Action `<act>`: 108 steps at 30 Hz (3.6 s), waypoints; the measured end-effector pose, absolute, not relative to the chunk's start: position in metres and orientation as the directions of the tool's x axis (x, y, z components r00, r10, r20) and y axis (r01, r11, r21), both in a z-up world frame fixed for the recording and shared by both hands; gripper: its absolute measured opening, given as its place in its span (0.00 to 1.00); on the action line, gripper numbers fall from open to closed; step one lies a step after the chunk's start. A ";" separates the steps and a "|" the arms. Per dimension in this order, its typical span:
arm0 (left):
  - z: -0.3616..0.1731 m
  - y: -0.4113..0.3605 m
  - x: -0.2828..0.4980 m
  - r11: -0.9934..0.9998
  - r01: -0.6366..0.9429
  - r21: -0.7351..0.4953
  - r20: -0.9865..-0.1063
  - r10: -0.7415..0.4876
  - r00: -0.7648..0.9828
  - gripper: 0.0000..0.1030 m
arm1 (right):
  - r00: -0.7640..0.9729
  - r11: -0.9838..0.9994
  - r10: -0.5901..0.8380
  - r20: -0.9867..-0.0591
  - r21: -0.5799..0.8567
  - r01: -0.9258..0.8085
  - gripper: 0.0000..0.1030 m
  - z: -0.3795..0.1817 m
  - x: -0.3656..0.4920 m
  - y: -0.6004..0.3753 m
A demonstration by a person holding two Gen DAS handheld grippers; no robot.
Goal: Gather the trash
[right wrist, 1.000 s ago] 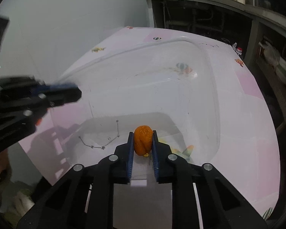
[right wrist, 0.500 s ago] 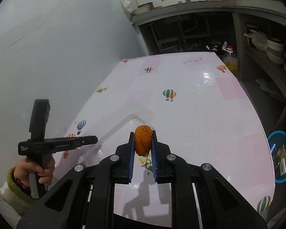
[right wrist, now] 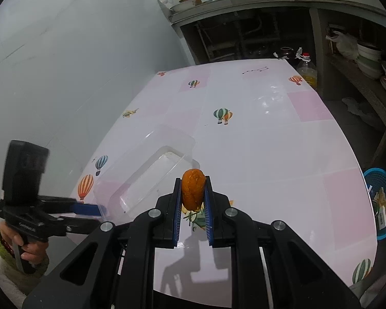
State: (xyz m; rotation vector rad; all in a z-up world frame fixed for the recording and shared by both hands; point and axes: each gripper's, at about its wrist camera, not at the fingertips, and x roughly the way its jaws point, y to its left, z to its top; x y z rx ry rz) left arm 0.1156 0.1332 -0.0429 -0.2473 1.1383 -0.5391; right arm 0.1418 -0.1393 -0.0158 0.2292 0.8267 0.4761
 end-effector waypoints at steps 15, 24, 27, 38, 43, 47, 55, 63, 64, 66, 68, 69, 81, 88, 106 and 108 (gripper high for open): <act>-0.026 0.129 0.178 0.966 0.243 -0.091 -0.829 -0.209 0.519 0.44 | 0.576 0.881 0.472 -0.667 0.380 -0.282 0.15 -0.027 0.142 -0.141; -0.051 0.117 0.197 0.964 0.259 -0.058 -0.865 -0.178 0.469 0.07 | 0.574 0.880 0.472 -0.670 0.396 -0.262 0.15 -0.035 0.147 -0.146; -0.048 0.117 0.195 0.966 0.251 -0.067 -0.853 -0.186 0.487 0.04 | 0.575 0.880 0.471 -0.669 0.398 -0.258 0.15 -0.037 0.147 -0.146; 0.000 0.078 0.188 0.950 0.290 -0.115 -0.790 -0.265 0.553 0.02 | 0.653 0.861 0.475 -0.590 0.464 -0.208 0.15 -0.027 0.130 -0.190; 0.027 0.019 0.199 0.911 0.391 -0.129 -0.752 -0.347 0.561 0.02 | 0.730 0.864 0.420 -0.540 0.484 -0.139 0.15 -0.016 0.110 -0.239; 0.041 -0.043 0.212 0.859 0.493 -0.140 -0.741 -0.421 0.524 0.02 | 0.789 0.871 0.324 -0.522 0.490 -0.034 0.15 -0.015 0.091 -0.288; 0.007 -0.206 0.258 0.715 0.652 -0.251 -0.834 -0.502 0.229 0.02 | 0.803 0.802 0.111 -0.586 0.531 0.276 0.15 -0.058 0.059 -0.401; -0.080 -0.346 0.294 0.690 0.666 -0.282 -0.924 -0.381 0.004 0.02 | 0.741 0.688 0.038 -0.671 0.556 0.467 0.15 -0.115 0.035 -0.471; -0.095 -0.366 0.302 0.698 0.657 -0.285 -0.932 -0.361 -0.022 0.02 | 0.730 0.675 0.033 -0.682 0.555 0.487 0.15 -0.122 0.032 -0.478; -0.114 -0.390 0.314 0.714 0.634 -0.297 -0.939 -0.340 -0.057 0.02 | 0.715 0.655 0.030 -0.698 0.555 0.514 0.15 -0.131 0.028 -0.491; -0.138 -0.419 0.329 0.746 0.583 -0.322 -0.937 -0.337 -0.087 0.02 | 0.695 0.633 0.027 -0.718 0.551 0.544 0.15 -0.143 0.025 -0.503; -0.144 -0.426 0.334 0.755 0.571 -0.322 -0.937 -0.339 -0.081 0.07 | 0.688 0.626 0.027 -0.725 0.549 0.554 0.15 -0.148 0.025 -0.506; -0.163 -0.425 0.360 0.806 0.498 -0.322 -0.929 -0.370 -0.001 0.52 | 0.615 0.616 0.038 -0.787 0.503 0.606 0.15 -0.191 0.043 -0.522; -0.115 -0.366 0.355 0.768 0.548 -0.331 -0.900 -0.431 0.061 0.58 | 0.611 0.697 -0.017 -0.791 0.429 0.575 0.15 -0.187 0.075 -0.517; 0.011 -0.149 0.251 0.784 0.566 -0.254 -0.748 -0.530 0.398 0.78 | 0.557 0.683 -0.234 -0.797 0.273 0.677 0.51 -0.234 0.199 -0.564; 0.014 -0.133 0.239 0.794 0.548 -0.262 -0.727 -0.536 0.429 0.78 | 0.575 0.680 -0.243 -0.781 0.286 0.675 0.51 -0.225 0.186 -0.560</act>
